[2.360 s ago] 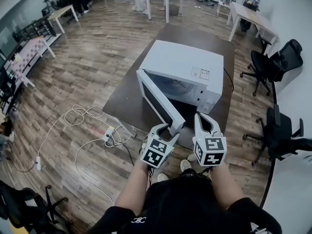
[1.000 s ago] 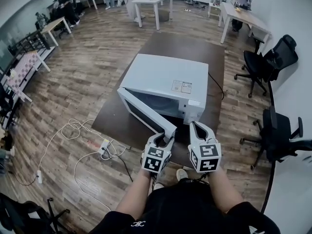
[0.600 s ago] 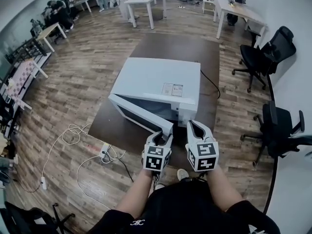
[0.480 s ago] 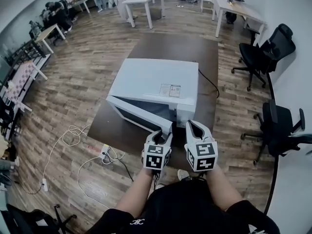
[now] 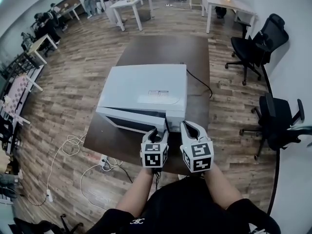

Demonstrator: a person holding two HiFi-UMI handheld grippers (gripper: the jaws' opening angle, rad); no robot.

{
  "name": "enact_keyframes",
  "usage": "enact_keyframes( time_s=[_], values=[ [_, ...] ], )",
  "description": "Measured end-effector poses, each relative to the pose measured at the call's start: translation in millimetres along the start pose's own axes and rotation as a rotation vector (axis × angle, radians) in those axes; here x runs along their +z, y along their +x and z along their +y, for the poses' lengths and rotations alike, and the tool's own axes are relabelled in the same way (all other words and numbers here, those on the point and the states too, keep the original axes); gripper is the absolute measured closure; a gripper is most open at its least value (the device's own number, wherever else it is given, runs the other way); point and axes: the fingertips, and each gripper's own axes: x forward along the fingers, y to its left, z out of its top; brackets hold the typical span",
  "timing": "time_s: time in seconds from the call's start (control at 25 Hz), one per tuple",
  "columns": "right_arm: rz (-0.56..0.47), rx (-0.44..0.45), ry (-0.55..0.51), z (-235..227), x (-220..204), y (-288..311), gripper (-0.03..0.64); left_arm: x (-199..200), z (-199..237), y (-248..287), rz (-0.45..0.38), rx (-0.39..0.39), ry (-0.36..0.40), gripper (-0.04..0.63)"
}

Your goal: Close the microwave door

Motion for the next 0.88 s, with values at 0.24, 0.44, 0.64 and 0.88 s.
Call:
enact_keyframes(
  time_s=[0.24, 0.44, 0.64, 0.88],
  values=[
    [0.007, 0.000, -0.005, -10, 1, 5, 0.607, 7, 0, 10, -0.004, 0.001, -0.009, 0.430],
    [0.017, 0.002, -0.009, -16, 2, 10, 0.607, 12, 1, 16, -0.017, -0.001, -0.005, 0.430],
    [0.021, 0.021, -0.015, -12, 2, 13, 0.607, 17, 1, 27, -0.007, -0.013, -0.014, 0.449],
    [0.025, 0.030, -0.024, -9, 1, 14, 0.607, 18, 1, 29, -0.021, -0.032, -0.053, 0.448]
  ],
)
